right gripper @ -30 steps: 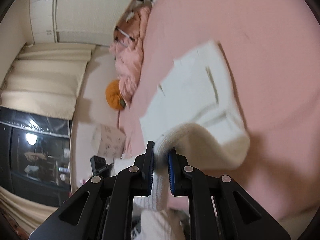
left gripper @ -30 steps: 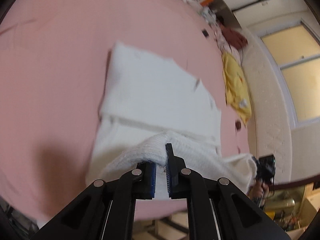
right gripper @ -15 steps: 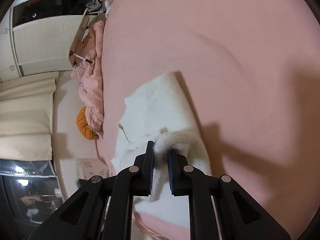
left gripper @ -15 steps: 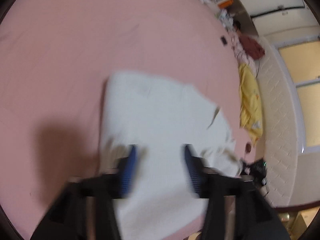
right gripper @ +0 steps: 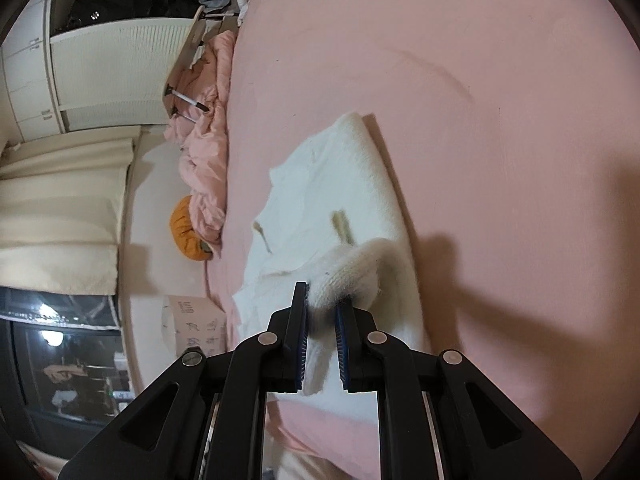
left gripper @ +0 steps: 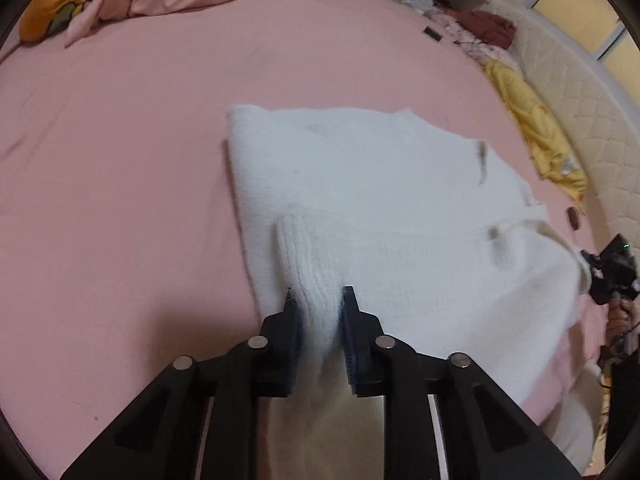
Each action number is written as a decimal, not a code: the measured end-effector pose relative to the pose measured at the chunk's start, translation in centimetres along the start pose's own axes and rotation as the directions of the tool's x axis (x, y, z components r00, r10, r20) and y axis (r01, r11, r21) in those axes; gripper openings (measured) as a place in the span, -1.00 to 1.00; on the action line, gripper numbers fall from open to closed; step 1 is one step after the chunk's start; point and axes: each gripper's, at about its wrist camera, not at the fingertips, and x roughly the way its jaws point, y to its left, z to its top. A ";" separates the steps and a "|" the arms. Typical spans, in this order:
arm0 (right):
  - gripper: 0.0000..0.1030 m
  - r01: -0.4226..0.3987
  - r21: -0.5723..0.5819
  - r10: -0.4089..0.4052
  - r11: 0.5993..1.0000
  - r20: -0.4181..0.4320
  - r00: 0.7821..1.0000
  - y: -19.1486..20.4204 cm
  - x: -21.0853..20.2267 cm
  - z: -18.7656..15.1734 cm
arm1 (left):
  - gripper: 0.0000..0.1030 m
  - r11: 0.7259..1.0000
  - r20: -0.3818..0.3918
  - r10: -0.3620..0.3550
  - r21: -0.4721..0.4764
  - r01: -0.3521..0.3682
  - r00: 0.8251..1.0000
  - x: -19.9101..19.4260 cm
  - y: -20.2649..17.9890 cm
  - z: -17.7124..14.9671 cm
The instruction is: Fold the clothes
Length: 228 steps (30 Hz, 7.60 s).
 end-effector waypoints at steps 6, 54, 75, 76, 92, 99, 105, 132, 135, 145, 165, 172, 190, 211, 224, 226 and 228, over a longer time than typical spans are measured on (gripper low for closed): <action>-0.74 -0.019 -0.013 0.019 1.000 0.012 1.000 0.8 -0.7 -0.8 | -0.74 0.998 0.086 -0.056 0.043 0.053 0.995 -3.8 -2.7 -0.5; 0.53 0.456 -0.767 -0.426 0.450 0.265 0.865 14.1 20.7 -2.6 | 0.24 0.958 0.228 0.254 0.077 -0.278 0.940 8.4 -11.8 4.3; 0.51 0.772 -0.444 -0.543 0.456 0.549 0.636 8.9 12.3 -0.3 | 0.30 0.917 0.255 0.376 0.031 -0.397 0.891 5.7 -8.1 3.3; 0.51 0.828 -0.353 -0.570 0.436 0.603 0.558 9.2 11.1 -0.4 | 0.29 0.909 0.266 0.401 0.001 -0.416 0.877 4.7 -7.7 3.3; 0.55 0.880 -0.314 -0.526 0.356 0.711 0.467 9.0 9.2 -9.8 | 0.34 0.934 0.288 0.353 -0.047 -0.355 0.890 1.0 -7.5 -1.1; 0.55 0.778 -0.460 -0.486 0.427 0.609 0.627 6.3 9.1 -14.0 | 0.33 0.943 0.238 0.328 -0.020 -0.333 0.914 2.6 -6.6 -4.4; 0.55 0.868 -0.228 -0.589 0.442 0.656 0.472 6.9 2.4 -13.9 | 0.36 0.881 0.205 0.461 -0.222 -0.417 0.864 -2.9 -0.8 -5.1; 0.56 0.778 -0.456 -0.438 0.432 0.648 0.623 9.7 3.5 -27.2 | 0.65 0.963 0.136 0.264 -0.090 -0.253 0.955 -3.4 -8.5 -19.9; 0.56 0.760 -0.478 -0.382 0.440 0.666 0.640 10.5 2.8 -27.9 | 0.65 0.961 0.193 0.274 -0.095 -0.260 0.942 -4.6 -8.9 -20.1; 0.57 0.748 -0.502 -0.457 0.435 0.593 0.663 9.5 4.7 -27.0 | 0.65 0.957 0.146 0.283 0.024 -0.289 0.948 -3.2 -10.6 -20.2; 0.57 0.114 -0.123 -0.078 0.986 0.261 0.962 1.6 2.3 -18.1 | 0.65 0.954 0.226 0.298 -0.082 -0.287 0.927 -1.5 -11.6 -11.5; 0.57 -0.214 0.266 0.108 0.940 0.361 0.926 -5.6 1.0 -13.2 | 0.65 0.879 0.244 0.416 0.142 -0.456 0.876 4.3 -19.5 -4.3; -0.48 -0.106 0.280 -0.013 0.954 0.392 0.920 -5.5 6.1 -7.9 | 0.97 0.873 0.165 0.441 0.148 -0.465 0.882 10.6 -19.8 -1.7; -0.15 -0.286 0.358 0.096 0.889 0.465 0.880 -5.4 6.5 -8.0 | 0.90 0.859 0.250 0.480 0.062 -0.509 0.841 13.4 -17.6 5.2; -0.46 -0.117 0.256 -0.022 0.960 0.483 0.875 -3.2 6.6 -8.1 | 0.92 0.844 0.301 0.499 0.044 -0.534 0.813 14.2 -17.5 4.8; -0.47 -0.106 0.305 -0.049 0.946 0.461 0.886 -4.3 7.0 -7.9 | 0.92 0.856 0.292 0.481 0.050 -0.515 0.827 13.9 -17.4 4.8; -0.47 -0.134 0.323 -0.030 0.937 0.455 0.890 -4.6 6.7 -7.9 | 0.88 0.903 0.268 0.402 0.041 -0.427 0.876 12.4 -16.2 4.9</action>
